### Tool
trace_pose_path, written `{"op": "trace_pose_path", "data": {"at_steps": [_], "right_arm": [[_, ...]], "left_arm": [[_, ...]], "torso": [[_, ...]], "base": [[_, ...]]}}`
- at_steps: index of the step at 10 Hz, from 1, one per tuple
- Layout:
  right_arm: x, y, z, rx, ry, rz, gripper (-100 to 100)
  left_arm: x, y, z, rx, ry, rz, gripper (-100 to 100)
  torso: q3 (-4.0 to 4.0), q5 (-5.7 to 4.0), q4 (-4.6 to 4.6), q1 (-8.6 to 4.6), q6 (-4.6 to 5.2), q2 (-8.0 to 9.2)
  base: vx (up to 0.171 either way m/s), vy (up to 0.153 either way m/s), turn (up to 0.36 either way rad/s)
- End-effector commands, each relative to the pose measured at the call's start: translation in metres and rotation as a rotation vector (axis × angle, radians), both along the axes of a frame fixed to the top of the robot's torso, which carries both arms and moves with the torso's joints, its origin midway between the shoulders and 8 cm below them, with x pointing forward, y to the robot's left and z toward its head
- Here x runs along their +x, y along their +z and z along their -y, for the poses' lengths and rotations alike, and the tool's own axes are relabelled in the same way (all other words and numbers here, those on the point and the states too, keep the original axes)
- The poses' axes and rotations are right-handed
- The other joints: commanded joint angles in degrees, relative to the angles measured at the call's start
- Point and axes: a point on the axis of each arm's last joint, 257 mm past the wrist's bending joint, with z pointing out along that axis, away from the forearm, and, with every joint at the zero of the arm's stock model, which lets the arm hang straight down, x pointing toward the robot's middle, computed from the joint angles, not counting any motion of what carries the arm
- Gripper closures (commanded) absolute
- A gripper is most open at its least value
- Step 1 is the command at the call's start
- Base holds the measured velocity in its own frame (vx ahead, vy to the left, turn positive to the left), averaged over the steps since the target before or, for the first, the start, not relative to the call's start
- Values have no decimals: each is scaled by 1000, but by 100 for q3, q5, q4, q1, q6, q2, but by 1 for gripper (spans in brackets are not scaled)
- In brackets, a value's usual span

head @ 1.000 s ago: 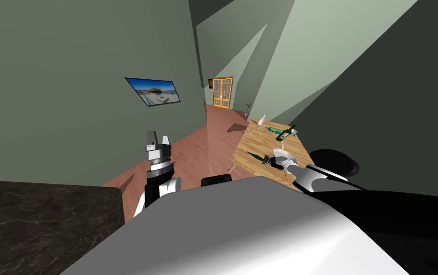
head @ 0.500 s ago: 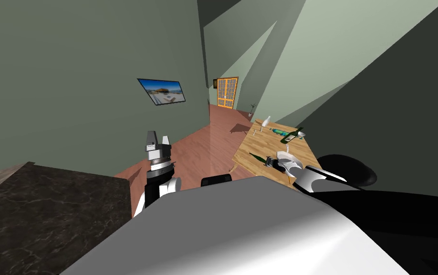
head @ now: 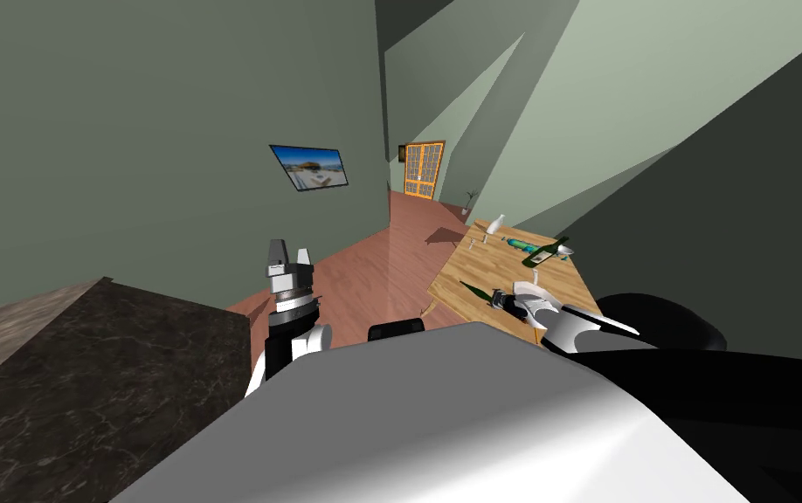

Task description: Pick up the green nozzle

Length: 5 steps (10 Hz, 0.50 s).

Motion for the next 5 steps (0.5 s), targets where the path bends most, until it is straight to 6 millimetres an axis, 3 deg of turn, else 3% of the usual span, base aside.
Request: {"op": "trace_pose_path", "data": {"at_steps": [1,2,5], "right_arm": [[0,0,0,0,0,0,-100],[0,0,0,0,-2,1,100],[0,0,0,1,-3,2,100]], "left_arm": [[0,0,0,0,0,0,0],[0,0,0,0,0,0,0],[0,0,0,0,0,0,0]], "torso": [[0,0,0,0,0,0],[-2,0,-1,1,-1,-4],[-7,2,-3,3,-4,-10]], "base": [[-6,-3,-2],[0,0,0],[0,0,0]]}}
